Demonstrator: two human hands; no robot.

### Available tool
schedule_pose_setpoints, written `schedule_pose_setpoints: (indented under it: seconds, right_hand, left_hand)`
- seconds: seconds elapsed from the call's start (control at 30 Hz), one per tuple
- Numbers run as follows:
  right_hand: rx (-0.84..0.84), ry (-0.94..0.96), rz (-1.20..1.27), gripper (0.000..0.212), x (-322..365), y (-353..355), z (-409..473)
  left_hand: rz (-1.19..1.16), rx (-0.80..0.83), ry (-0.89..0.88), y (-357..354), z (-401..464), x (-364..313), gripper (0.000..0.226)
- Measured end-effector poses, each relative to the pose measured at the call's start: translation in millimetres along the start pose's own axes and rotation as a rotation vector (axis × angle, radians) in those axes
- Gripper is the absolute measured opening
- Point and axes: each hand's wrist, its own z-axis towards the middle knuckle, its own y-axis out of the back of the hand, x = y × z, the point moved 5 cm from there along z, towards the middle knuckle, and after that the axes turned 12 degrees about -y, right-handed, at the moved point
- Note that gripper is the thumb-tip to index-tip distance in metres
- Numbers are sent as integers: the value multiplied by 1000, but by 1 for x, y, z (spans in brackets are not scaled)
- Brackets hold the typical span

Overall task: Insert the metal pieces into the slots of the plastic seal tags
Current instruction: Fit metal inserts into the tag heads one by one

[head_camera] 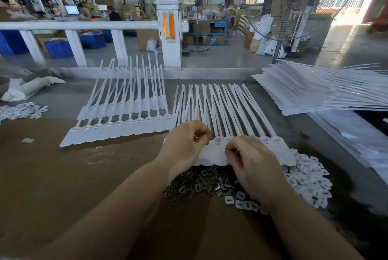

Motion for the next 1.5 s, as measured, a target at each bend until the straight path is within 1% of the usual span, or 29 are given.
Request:
schedule_pose_setpoints:
  seconds: [0.23,0.4,0.5,0.7,0.87,1.1,1.37,1.5]
  right_hand:
    - [-7,36,-52,5,0,-1,0]
    - [-28,62,-110,5,4,-2,-1]
    - [-32,73,-138,6,5,-2,-2]
    - [-45,58,-141,6,5,-3,-3]
    - [-36,57,-129,6,5,-3,-3]
    - [-28,50,-126,6,4,-3,-2]
    - [-31,49,-130,6,6,-2,-3]
    - [-38,47,-129,7,6,-2,-3]
  left_hand:
    - [120,-182,47,9,-18,9,10]
    - [250,-308,-50,10,-28,9,7]
    - [305,-347,-99,9,-32,9,8]
    - [343,-288,-138,4,-32,10,9]
    - [328,-286,-133,4,-31,12,8]
    - [193,-235,-8,3,-30,27,8]
    - [38,-198,43,4,-30,30,9]
    - [2,-192,45,4,-30,31,9]
